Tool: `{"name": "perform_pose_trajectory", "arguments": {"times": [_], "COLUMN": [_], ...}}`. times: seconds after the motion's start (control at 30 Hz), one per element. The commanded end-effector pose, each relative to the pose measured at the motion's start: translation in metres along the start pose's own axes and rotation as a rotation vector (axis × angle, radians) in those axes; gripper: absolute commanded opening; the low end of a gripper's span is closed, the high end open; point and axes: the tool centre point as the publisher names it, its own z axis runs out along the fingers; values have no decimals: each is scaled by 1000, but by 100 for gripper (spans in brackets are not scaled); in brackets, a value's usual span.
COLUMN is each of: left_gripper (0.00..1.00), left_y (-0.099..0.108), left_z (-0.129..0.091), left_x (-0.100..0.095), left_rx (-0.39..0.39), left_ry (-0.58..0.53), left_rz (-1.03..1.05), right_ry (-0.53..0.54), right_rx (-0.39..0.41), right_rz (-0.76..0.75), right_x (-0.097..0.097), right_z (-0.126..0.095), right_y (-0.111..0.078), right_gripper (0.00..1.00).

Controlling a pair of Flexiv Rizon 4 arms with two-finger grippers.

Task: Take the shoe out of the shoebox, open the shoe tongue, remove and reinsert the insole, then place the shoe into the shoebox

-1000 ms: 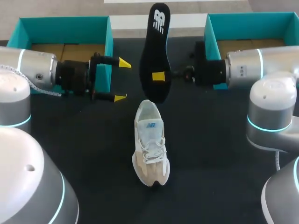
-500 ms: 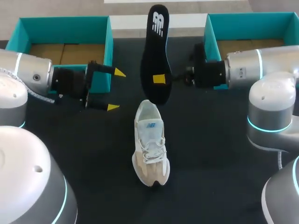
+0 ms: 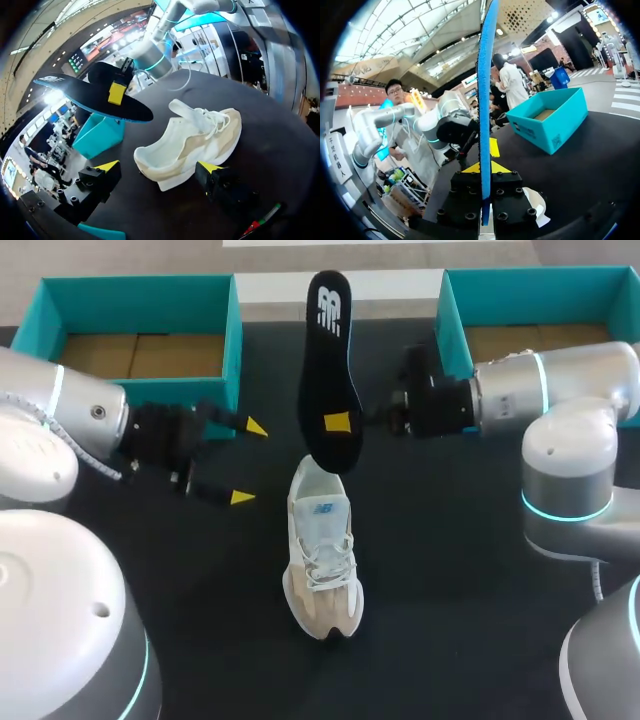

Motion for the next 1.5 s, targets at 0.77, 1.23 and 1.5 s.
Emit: {"name": "perform_pose_trajectory", "arguments": {"times": [0.77,1.23,1.5], "left_gripper": [100,100,100], "left_y": [31,33,35], "left_z": [32,29,28], "left_x": [28,20,20], "left_rx": [-35,-37,-48], "left_ry": [-45,-67,-68], "left_rz": [-124,-158,-165], "right_ry": [46,82,92], "right_rx": [34,67,68], "right_rz": [-47,-73,-51], "right_x": [-30,-43,-41], "right_z": [33,37,44], "right_y": [-38,-66,-80], "right_gripper": [0,0,0]}}
